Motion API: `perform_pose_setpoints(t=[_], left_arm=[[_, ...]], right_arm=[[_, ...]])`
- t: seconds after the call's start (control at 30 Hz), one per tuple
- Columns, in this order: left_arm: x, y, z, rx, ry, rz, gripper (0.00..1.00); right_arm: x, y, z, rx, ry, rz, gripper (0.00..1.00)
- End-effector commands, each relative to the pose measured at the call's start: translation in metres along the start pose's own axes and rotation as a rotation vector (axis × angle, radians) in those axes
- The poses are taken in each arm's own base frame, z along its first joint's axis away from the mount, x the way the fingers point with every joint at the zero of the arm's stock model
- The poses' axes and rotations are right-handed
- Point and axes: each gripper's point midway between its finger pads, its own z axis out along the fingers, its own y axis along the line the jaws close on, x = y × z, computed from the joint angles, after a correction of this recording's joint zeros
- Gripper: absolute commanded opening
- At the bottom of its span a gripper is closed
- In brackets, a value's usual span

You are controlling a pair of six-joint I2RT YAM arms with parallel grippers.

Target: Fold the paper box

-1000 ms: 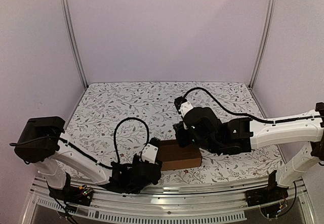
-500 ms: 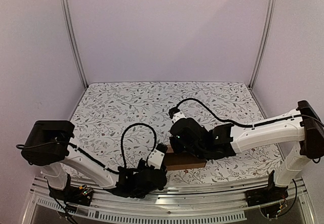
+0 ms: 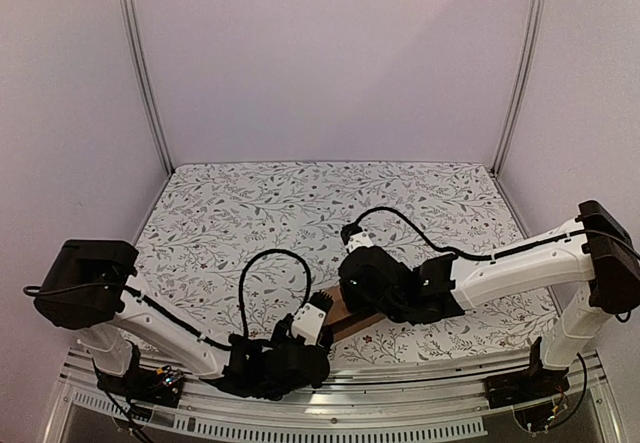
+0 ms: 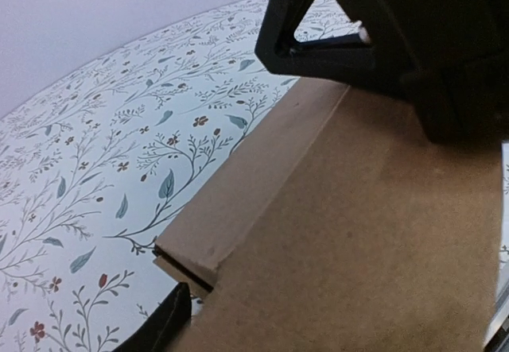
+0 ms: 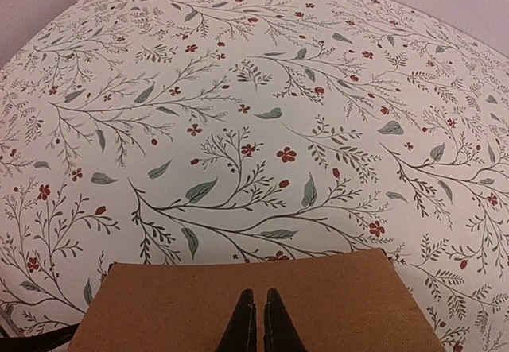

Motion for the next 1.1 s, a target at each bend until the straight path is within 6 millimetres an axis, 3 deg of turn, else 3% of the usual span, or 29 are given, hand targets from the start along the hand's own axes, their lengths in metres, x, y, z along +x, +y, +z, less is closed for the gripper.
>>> perform_pose_setpoints(t=[0.0, 0.3, 0.67, 0.8, 0.93, 1.07], left_arm=[[0.004, -0.004, -0.011, 0.039, 0.026, -0.004, 0.51], [0.002, -0.018, -0.026, 0.162, 0.058, -0.008, 0.60], [-0.002, -0.017, -0.068, 0.311, 0.122, -0.017, 0.67], [-0.012, -0.011, -0.080, 0.368, 0.116, -0.046, 0.68], [-0.037, -0.006, -0.090, 0.405, 0.073, -0.074, 0.68], [-0.049, 0.004, -0.083, 0.402, 0.068, -0.115, 0.67]], right_arm=[[0.018, -0.004, 0.009, 0.011, 0.028, 0.028, 0.04], [0.034, -0.004, 0.018, 0.021, 0.055, 0.018, 0.03], [0.050, -0.005, 0.025, 0.021, 0.083, 0.011, 0.01], [0.057, -0.005, 0.027, 0.015, 0.099, 0.012, 0.01], [0.064, -0.007, 0.028, 0.016, 0.114, 0.011, 0.00], [0.066, -0.007, 0.027, 0.014, 0.118, 0.015, 0.00]])
